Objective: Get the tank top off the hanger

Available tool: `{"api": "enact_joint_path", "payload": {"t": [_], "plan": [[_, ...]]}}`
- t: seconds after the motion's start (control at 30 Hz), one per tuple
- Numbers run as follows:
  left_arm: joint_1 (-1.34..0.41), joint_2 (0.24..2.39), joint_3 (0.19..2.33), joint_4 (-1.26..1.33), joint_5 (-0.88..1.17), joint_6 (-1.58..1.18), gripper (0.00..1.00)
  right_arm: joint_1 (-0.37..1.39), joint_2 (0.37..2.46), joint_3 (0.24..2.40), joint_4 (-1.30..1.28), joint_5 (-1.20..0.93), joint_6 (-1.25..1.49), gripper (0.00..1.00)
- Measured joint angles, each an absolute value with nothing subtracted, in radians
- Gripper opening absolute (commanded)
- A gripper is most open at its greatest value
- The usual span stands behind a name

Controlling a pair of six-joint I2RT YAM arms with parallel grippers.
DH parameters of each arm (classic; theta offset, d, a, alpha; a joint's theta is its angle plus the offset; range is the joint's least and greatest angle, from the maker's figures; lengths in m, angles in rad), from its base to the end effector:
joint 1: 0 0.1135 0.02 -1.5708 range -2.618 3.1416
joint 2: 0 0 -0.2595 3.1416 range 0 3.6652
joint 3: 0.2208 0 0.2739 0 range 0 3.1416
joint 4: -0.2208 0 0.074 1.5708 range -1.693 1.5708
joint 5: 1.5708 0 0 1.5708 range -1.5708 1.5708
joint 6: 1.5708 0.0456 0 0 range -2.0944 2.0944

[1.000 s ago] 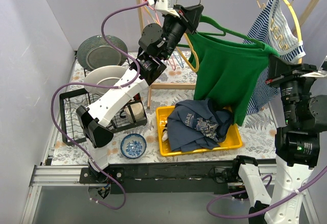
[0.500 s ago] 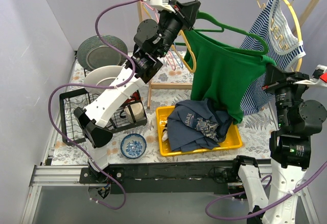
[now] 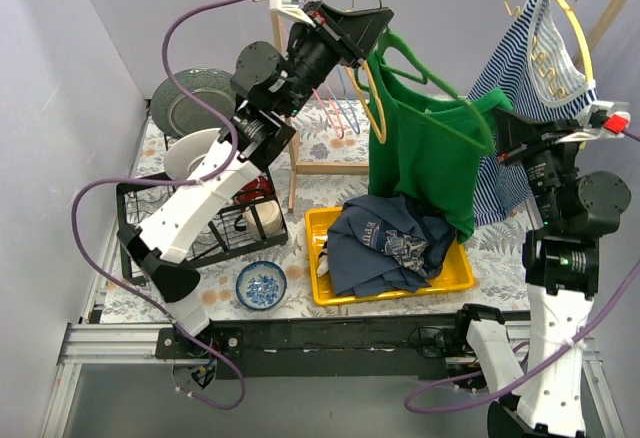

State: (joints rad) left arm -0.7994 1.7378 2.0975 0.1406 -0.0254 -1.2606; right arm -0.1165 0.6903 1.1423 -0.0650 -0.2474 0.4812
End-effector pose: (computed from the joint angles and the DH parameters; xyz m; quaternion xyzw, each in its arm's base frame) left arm 0.2777 -0.2839 0.5770 -0.1272 0.4940 -0.7340 0.4483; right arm 0.1439 -0.0056 0.4940 0.0652 0.5593 0.2170 0.7974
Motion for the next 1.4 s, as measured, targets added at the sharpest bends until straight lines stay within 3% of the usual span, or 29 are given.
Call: {"api": "enact_joint_path", "payload": {"t": [0.23,0.63,0.83,1.13,1.4], "plan": [[-0.795,1.598,1.967,0.208,0.142,-1.449,0.0,-0.117,0.777,1.09,0.076,-0.355,0.499,0.01],[-0.795,1.553,1.947,0.263,0.367,-1.618,0.0,-0.117,0.833,1.108,0.154,-0.391,0.445,0.01],[-0.794,1.509,1.904,0.329,0.351,-1.613,0.0,-0.117,0.856,1.13,0.104,-0.42,0.44,0.01],[-0.787,1.573,2.155,0.292,0.328,-1.629,0.0,-0.117,0.774,1.024,0.052,-0.313,0.439,0.01],[-0.785,1.478,1.969,0.245,0.418,-1.684,0.0,-0.117,0.848,1.143,0.06,-0.324,0.442,0.01]]}}
